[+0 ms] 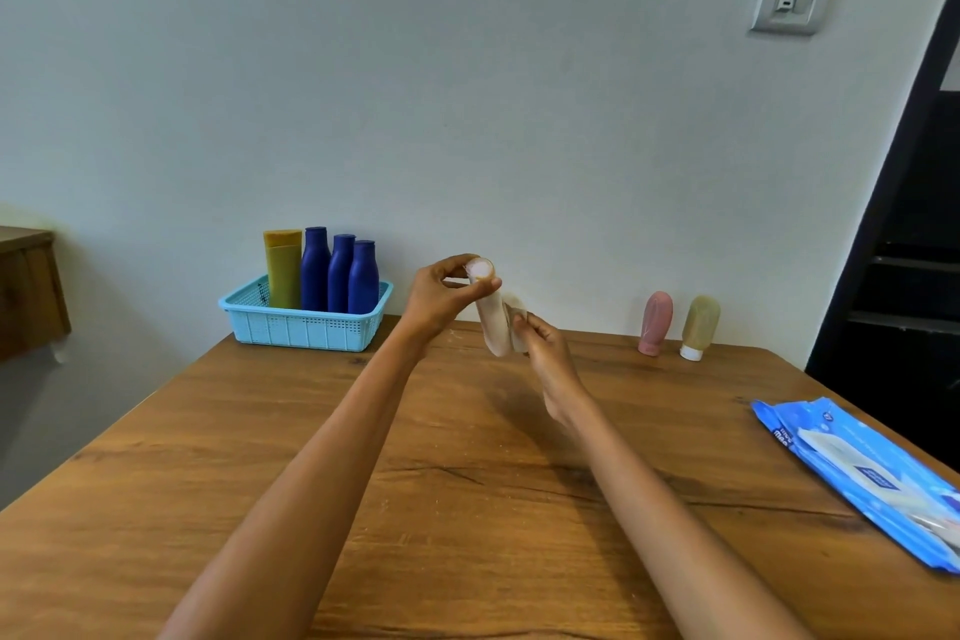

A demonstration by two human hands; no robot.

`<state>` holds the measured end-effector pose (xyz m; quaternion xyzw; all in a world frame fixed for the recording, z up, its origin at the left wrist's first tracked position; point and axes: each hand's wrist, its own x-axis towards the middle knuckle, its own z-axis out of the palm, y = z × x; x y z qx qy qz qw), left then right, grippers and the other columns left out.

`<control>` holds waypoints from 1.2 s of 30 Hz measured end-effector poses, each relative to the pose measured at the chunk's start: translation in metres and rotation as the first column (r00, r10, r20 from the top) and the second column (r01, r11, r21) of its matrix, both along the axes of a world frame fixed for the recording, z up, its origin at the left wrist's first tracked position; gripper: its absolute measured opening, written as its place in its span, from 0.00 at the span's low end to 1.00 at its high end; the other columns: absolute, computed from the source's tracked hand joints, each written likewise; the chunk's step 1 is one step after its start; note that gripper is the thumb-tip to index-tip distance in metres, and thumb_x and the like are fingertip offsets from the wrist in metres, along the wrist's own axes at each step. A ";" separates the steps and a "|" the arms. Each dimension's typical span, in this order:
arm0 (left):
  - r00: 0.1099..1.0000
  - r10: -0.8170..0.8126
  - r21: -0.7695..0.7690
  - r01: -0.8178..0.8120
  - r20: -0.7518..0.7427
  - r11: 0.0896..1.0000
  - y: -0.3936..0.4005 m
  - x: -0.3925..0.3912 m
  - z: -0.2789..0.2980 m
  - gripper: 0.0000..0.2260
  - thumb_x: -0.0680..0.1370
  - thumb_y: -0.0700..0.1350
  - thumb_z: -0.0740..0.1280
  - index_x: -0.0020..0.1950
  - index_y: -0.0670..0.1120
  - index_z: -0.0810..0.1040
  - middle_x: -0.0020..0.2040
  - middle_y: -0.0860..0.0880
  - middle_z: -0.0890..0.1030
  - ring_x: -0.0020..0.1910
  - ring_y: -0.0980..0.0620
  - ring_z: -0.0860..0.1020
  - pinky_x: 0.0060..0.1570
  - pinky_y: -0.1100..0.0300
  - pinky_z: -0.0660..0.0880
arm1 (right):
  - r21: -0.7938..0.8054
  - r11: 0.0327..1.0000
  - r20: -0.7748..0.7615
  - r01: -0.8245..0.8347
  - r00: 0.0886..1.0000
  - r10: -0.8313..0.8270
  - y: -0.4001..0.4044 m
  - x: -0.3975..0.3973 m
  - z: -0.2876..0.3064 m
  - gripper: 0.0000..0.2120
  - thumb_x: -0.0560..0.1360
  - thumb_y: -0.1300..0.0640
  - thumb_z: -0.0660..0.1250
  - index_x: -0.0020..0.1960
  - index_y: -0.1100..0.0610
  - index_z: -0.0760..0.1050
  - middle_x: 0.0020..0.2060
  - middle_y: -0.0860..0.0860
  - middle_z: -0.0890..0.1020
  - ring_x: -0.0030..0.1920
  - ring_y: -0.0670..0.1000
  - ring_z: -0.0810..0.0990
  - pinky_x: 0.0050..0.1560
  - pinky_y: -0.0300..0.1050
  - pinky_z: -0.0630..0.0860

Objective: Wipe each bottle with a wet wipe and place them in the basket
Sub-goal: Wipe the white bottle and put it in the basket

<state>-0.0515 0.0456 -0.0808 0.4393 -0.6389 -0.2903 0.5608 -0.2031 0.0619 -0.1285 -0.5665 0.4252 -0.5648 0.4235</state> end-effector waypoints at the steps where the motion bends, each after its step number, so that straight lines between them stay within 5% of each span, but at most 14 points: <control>1: 1.000 -0.002 0.000 0.002 0.029 1.000 -0.001 0.000 -0.002 0.21 0.69 0.51 0.75 0.60 0.47 0.78 0.53 0.51 0.80 0.52 0.53 0.78 0.49 0.65 0.76 | -0.006 1.000 0.044 -0.007 0.999 0.007 -0.001 0.001 0.002 0.12 0.80 0.52 0.59 0.59 0.52 0.78 0.52 0.45 0.81 0.56 0.45 0.76 0.54 0.39 0.71; 5: 0.995 0.048 -0.014 -0.047 0.090 0.999 -0.003 0.002 -0.007 0.31 0.61 0.62 0.76 0.60 0.50 0.78 0.53 0.52 0.81 0.52 0.53 0.80 0.55 0.49 0.78 | -0.032 0.997 0.255 -0.073 0.964 0.079 -0.002 0.006 0.010 0.08 0.78 0.55 0.63 0.50 0.52 0.81 0.47 0.47 0.83 0.55 0.48 0.77 0.60 0.45 0.70; 8: 0.986 0.099 -0.022 -0.097 0.131 0.995 -0.003 0.006 -0.009 0.38 0.56 0.70 0.72 0.61 0.51 0.78 0.53 0.53 0.81 0.51 0.53 0.80 0.54 0.47 0.78 | -0.040 0.992 0.372 -0.120 0.920 0.126 -0.001 0.008 0.013 0.07 0.77 0.60 0.64 0.47 0.54 0.81 0.41 0.48 0.84 0.49 0.48 0.78 0.54 0.43 0.71; 15: 0.952 0.228 -0.083 -0.215 0.205 0.973 0.002 0.015 0.012 0.28 0.66 0.62 0.73 0.62 0.51 0.76 0.57 0.54 0.80 0.52 0.55 0.78 0.53 0.55 0.75 | 0.011 0.991 0.569 -0.135 0.816 0.105 0.000 0.013 0.019 0.14 0.75 0.66 0.66 0.60 0.59 0.75 0.46 0.54 0.82 0.44 0.50 0.79 0.43 0.41 0.77; 18: 0.948 0.244 -0.111 -0.225 0.206 0.968 0.009 0.031 0.021 0.25 0.67 0.61 0.73 0.60 0.51 0.76 0.54 0.56 0.79 0.52 0.55 0.77 0.54 0.56 0.75 | 0.012 0.982 0.488 -0.188 0.858 0.158 -0.001 0.035 0.032 0.14 0.77 0.63 0.64 0.62 0.63 0.74 0.47 0.54 0.81 0.46 0.51 0.78 0.44 0.43 0.76; 23: 0.950 0.272 -0.111 -0.257 0.156 0.960 0.013 0.089 0.046 0.25 0.69 0.54 0.74 0.61 0.43 0.77 0.55 0.47 0.80 0.54 0.51 0.77 0.55 0.56 0.75 | -0.027 0.972 0.381 -0.232 0.897 0.225 -0.008 0.099 0.062 0.06 0.78 0.60 0.64 0.51 0.59 0.79 0.48 0.55 0.82 0.52 0.51 0.79 0.59 0.47 0.76; 27: 0.912 0.373 -0.077 -0.365 0.171 0.928 0.008 0.146 0.058 0.26 0.68 0.55 0.75 0.60 0.42 0.77 0.56 0.47 0.80 0.56 0.50 0.77 0.53 0.58 0.73 | -0.016 0.971 0.314 -0.240 0.921 0.233 -0.022 0.157 0.077 0.04 0.77 0.59 0.65 0.45 0.57 0.78 0.42 0.54 0.81 0.46 0.50 0.79 0.51 0.43 0.76; 31: 0.865 0.472 -0.053 -0.470 0.170 0.881 0.000 0.193 0.056 0.27 0.69 0.53 0.75 0.63 0.42 0.75 0.59 0.46 0.77 0.58 0.49 0.74 0.53 0.59 0.70 | 0.077 0.980 0.318 -0.181 0.936 0.148 -0.041 0.199 0.076 0.08 0.75 0.56 0.68 0.51 0.60 0.78 0.42 0.54 0.82 0.41 0.48 0.80 0.38 0.38 0.77; 36: 0.837 0.539 0.069 -0.545 0.094 0.835 -0.023 0.224 0.038 0.26 0.70 0.51 0.74 0.63 0.40 0.73 0.60 0.44 0.77 0.59 0.46 0.74 0.52 0.58 0.70 | 0.144 0.986 0.236 -0.084 0.971 0.049 -0.067 0.227 0.061 0.12 0.74 0.52 0.70 0.54 0.59 0.79 0.48 0.55 0.82 0.51 0.53 0.82 0.46 0.43 0.81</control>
